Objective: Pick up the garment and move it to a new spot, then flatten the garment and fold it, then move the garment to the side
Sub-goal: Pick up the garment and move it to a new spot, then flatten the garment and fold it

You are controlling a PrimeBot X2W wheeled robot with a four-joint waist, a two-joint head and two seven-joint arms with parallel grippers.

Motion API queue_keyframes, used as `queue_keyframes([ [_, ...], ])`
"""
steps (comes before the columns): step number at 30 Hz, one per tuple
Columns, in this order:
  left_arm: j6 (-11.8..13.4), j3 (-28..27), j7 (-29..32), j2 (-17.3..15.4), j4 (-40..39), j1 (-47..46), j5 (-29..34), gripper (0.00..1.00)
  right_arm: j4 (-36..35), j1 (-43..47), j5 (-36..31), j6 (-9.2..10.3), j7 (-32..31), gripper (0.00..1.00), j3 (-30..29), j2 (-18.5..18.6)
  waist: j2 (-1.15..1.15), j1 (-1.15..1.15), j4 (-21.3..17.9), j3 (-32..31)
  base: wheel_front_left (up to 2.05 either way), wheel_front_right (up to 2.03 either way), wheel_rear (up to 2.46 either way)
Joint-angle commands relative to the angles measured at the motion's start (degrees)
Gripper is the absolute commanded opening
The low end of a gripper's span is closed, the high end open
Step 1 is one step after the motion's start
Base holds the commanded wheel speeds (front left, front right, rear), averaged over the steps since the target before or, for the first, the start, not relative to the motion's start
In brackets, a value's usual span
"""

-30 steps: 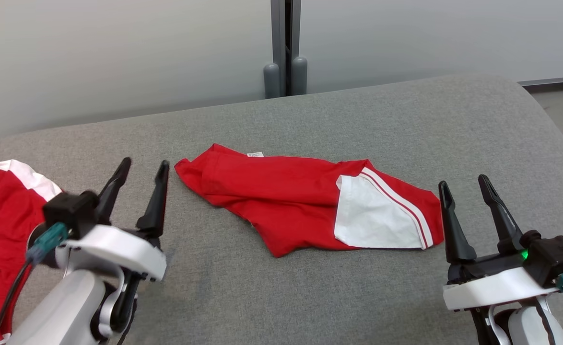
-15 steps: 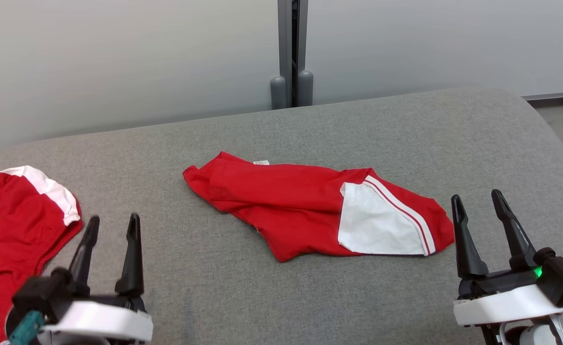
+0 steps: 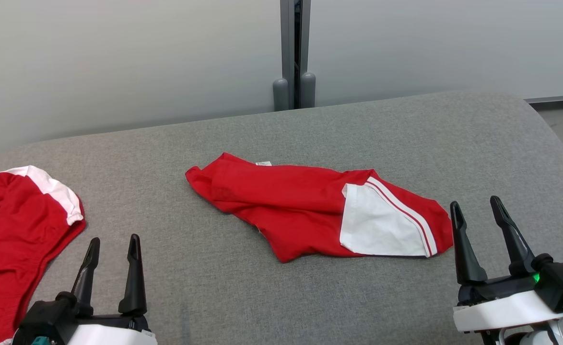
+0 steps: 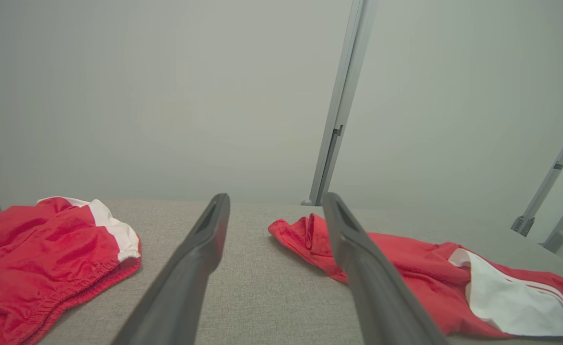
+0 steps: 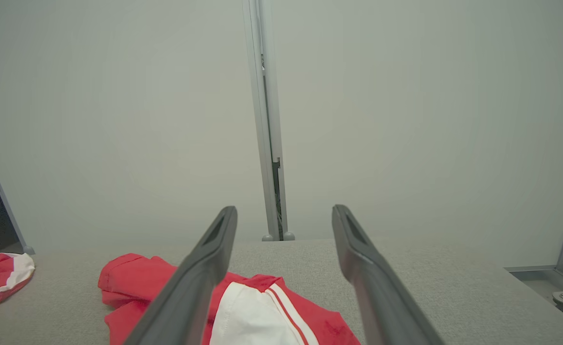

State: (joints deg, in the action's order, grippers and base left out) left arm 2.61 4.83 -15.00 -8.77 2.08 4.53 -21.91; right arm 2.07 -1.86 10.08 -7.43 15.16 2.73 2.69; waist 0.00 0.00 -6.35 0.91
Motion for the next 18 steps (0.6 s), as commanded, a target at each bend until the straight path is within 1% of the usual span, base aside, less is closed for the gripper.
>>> queue_keyframes([
  [1,-0.81,-0.91,-0.18,0.42,0.34,0.43,0.90,1.00,-0.16,-0.43,-0.32,-0.11,0.08,1.00,0.05,0.39,0.00,0.00,0.10,-0.03,0.00,0.00,0.00],
  [9,-3.59,-3.44,-0.17,2.66,2.21,-0.44,3.55,1.00,0.26,-0.82,-0.39,-0.11,0.08,1.00,0.20,0.39,0.00,0.00,0.61,-0.18,0.00,0.00,0.00],
  [18,-4.89,-4.74,-0.18,3.82,3.13,-1.06,4.97,1.00,0.62,-0.42,-0.06,-0.11,0.08,1.00,0.39,0.39,0.00,0.00,0.86,-0.22,0.00,0.00,0.00],
])
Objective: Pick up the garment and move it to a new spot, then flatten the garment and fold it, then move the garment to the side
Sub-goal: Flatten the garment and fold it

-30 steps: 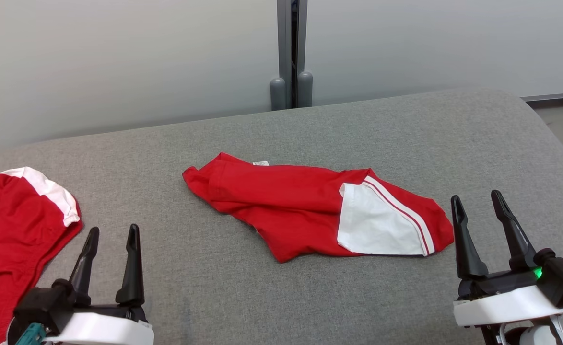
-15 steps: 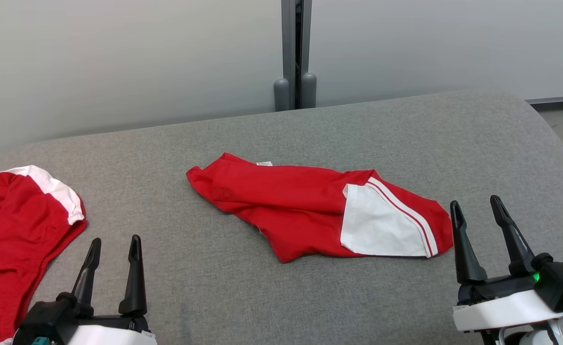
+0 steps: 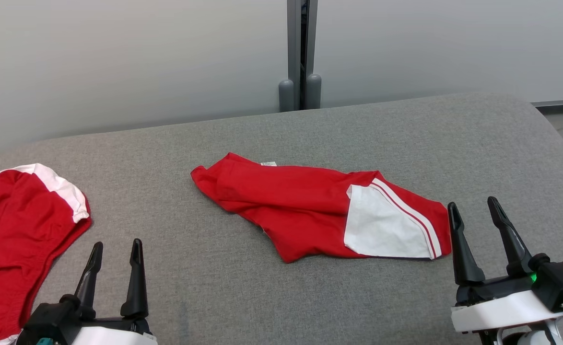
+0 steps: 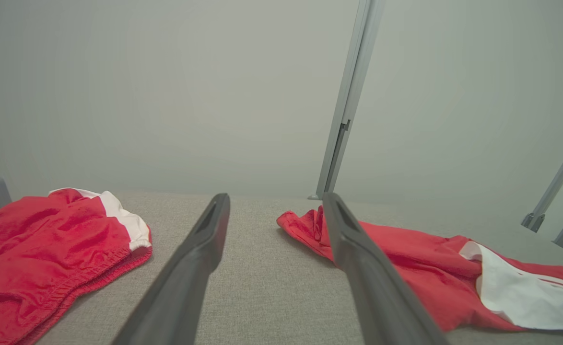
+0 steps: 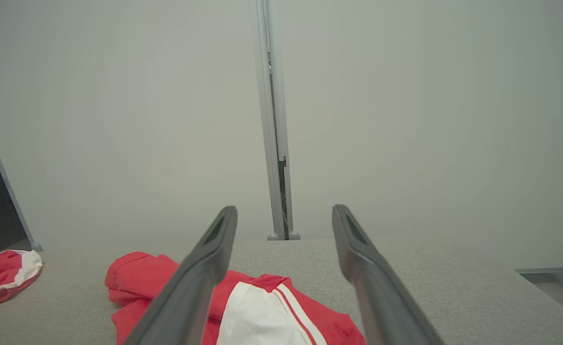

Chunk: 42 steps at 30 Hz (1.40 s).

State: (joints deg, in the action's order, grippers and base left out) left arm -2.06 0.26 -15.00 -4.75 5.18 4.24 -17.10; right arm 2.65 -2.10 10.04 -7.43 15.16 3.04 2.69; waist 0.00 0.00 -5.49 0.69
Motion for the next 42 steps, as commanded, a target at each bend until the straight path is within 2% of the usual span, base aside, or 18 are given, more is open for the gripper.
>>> queue_keyframes([
  [1,-0.31,-0.33,-0.18,-0.07,0.12,-0.72,0.35,1.00,0.10,-0.20,0.04,-0.11,0.08,1.00,0.11,0.39,0.00,0.00,-0.01,0.00,0.00,0.00,0.00],
  [18,-1.62,-1.75,-0.18,0.97,1.37,-0.89,1.79,1.00,0.41,-0.67,0.33,-0.11,0.08,1.00,0.45,0.39,0.00,0.00,-0.37,0.42,0.00,0.00,0.00],
  [26,-2.68,-0.11,-0.08,0.51,3.63,-3.35,2.39,1.00,1.00,-1.62,0.89,-0.11,0.08,1.00,1.35,0.39,0.00,0.00,-1.92,1.70,0.00,0.00,0.00],
  [34,-3.38,0.95,0.41,-0.43,4.68,-6.50,1.62,1.00,7.79,-5.58,1.26,-0.11,0.08,1.00,5.32,0.38,0.00,0.00,-3.87,4.33,0.00,0.00,0.00],
  [42,-3.87,2.27,0.35,-1.15,5.21,-9.14,1.20,1.00,16.84,-13.94,0.99,-0.11,0.08,1.00,10.47,0.41,0.00,0.00,-1.97,7.94,0.00,0.00,0.00],
])
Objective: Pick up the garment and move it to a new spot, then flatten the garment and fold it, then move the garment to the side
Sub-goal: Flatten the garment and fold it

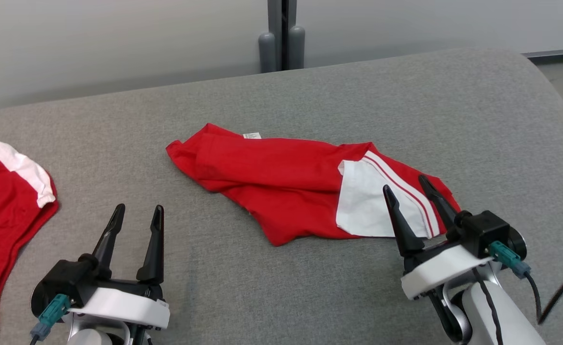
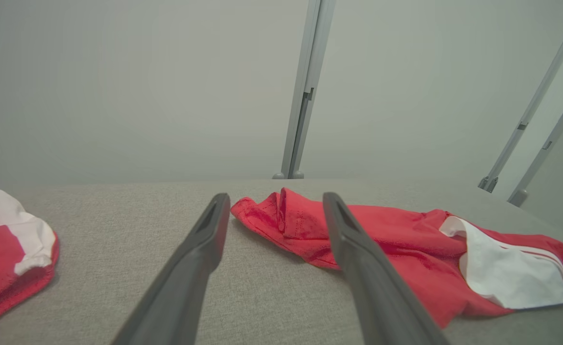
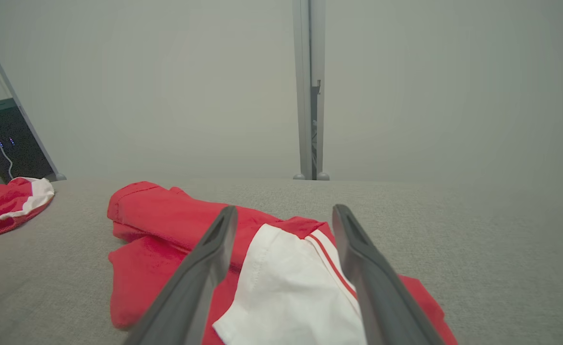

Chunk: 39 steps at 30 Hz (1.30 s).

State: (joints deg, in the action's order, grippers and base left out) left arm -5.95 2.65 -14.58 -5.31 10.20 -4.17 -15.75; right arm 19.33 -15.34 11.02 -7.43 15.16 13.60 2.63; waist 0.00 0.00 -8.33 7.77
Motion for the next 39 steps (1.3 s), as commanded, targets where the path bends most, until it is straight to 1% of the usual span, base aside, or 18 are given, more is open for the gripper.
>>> queue_keyframes([
  [1,-0.11,0.05,-0.10,-0.65,0.32,-1.20,-0.32,1.00,1.81,-1.99,-0.31,-0.11,0.08,1.00,0.24,0.49,0.00,0.00,1.36,1.35,0.00,0.00,0.00],
  [8,-0.64,0.95,-0.35,-1.01,1.28,-3.51,-1.13,1.00,13.99,-11.23,-1.40,-0.11,-0.08,1.00,0.79,0.46,0.00,0.00,5.17,4.14,0.00,0.00,0.00],
  [12,-0.94,1.25,-0.49,-1.49,1.72,-4.58,-1.47,1.00,20.36,-15.81,-0.77,-0.11,-0.31,1.00,1.03,0.48,0.00,0.00,7.23,5.69,0.00,0.00,0.00],
  [17,-1.08,1.28,-0.54,-2.04,2.17,-5.84,-2.03,1.00,28.37,-20.43,-0.88,-0.11,-0.91,1.00,-0.60,0.44,0.00,0.00,9.07,7.05,0.00,0.00,0.00],
  [22,-1.17,1.54,-0.55,-2.03,2.80,-6.33,-2.17,1.00,34.26,-23.04,-0.09,-0.11,-0.95,1.00,-0.97,0.49,0.00,0.00,9.86,7.21,0.00,0.00,0.00],
  [26,-1.22,1.15,-0.58,-1.85,3.03,-6.17,-2.07,1.00,36.37,-23.32,0.67,-0.11,-0.32,1.00,-1.11,0.48,0.00,0.00,9.62,6.39,0.00,0.00,0.00],
  [27,-1.23,0.99,-0.58,-1.80,3.01,-5.96,-2.00,1.00,36.53,-23.10,0.93,-0.11,-0.26,0.92,-1.03,0.48,0.00,0.00,9.45,6.11,0.00,0.00,0.00],
  [28,-1.24,0.88,-0.58,-1.75,3.00,-5.78,-1.91,1.00,36.58,-22.82,1.32,-0.11,-0.21,0.44,-0.90,0.48,0.00,0.00,9.25,5.83,0.00,0.00,0.00],
  [29,-1.26,0.72,-0.59,-1.64,2.98,-5.41,-1.68,1.00,36.75,-22.06,2.17,-0.11,0.00,0.00,-0.31,0.48,0.00,0.00,8.77,5.24,0.00,0.00,0.00],
  [33,-1.31,0.66,-0.59,-1.51,3.07,-4.77,-1.31,1.00,36.33,-21.53,3.20,-0.11,0.17,0.00,0.17,0.47,0.00,0.00,7.87,4.14,0.00,0.00,0.00],
  [39,-1.31,0.28,-0.60,-1.22,3.26,-4.29,-0.94,1.00,29.76,-18.13,3.55,-0.11,0.17,0.00,-1.13,0.46,0.00,0.00,6.67,2.34,0.00,0.00,0.00],
])
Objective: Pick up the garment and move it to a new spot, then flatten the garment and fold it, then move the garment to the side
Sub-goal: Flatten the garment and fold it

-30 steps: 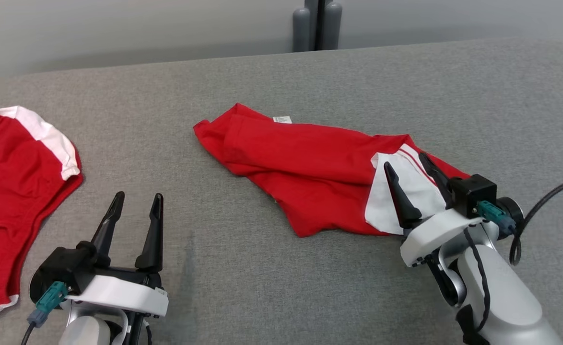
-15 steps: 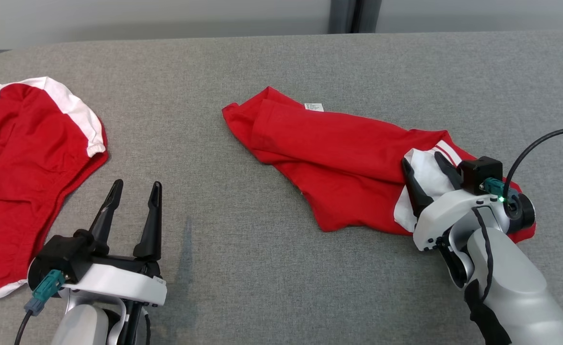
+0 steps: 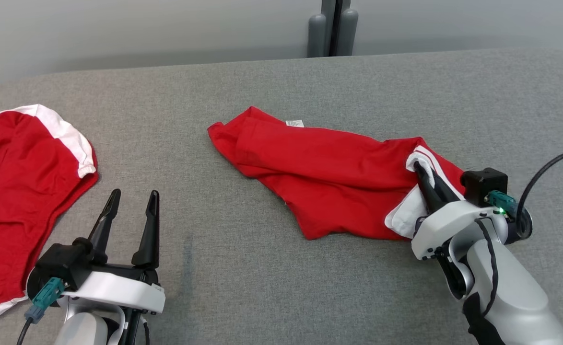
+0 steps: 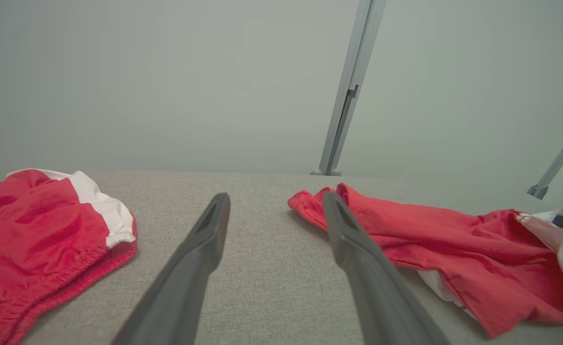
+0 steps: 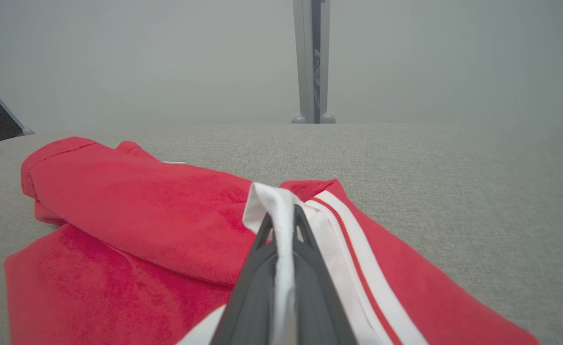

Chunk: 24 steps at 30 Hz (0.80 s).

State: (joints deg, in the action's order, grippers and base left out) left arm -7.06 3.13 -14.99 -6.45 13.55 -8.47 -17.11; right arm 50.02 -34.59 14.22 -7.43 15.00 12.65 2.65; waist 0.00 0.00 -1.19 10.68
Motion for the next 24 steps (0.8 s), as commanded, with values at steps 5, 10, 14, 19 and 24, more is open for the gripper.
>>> queue_keyframes([
  [5,-0.03,-0.53,-0.18,0.12,-0.02,1.27,0.55,1.00,-6.73,5.25,0.47,-0.11,0.26,0.00,0.03,0.45,0.00,0.00,-1.87,-2.05,0.00,0.00,0.00],
  [10,0.35,-0.83,-0.18,0.18,-0.34,2.31,0.77,1.00,-12.46,10.16,-2.11,-0.11,0.22,0.00,-0.18,0.44,0.00,0.00,-4.19,-3.49,0.00,0.00,0.00],
  [14,0.42,-0.69,-0.19,0.38,-0.48,3.08,0.83,1.00,-14.89,12.85,-3.58,-0.11,-0.46,0.00,1.14,1.75,0.00,0.00,-6.02,-4.47,0.00,0.00,0.00],
  [19,0.54,-0.33,-0.20,0.67,-0.36,3.25,0.68,1.00,-19.28,15.61,-0.62,-0.11,-4.22,0.00,6.44,6.69,0.00,0.00,-7.28,-5.30,0.00,0.00,0.00],
  [24,0.52,-0.08,-0.19,0.72,-0.15,3.46,0.67,1.00,-24.40,17.85,4.55,-0.07,-9.97,0.00,13.96,14.22,0.00,0.00,-7.40,-5.82,0.00,0.00,0.00],
])
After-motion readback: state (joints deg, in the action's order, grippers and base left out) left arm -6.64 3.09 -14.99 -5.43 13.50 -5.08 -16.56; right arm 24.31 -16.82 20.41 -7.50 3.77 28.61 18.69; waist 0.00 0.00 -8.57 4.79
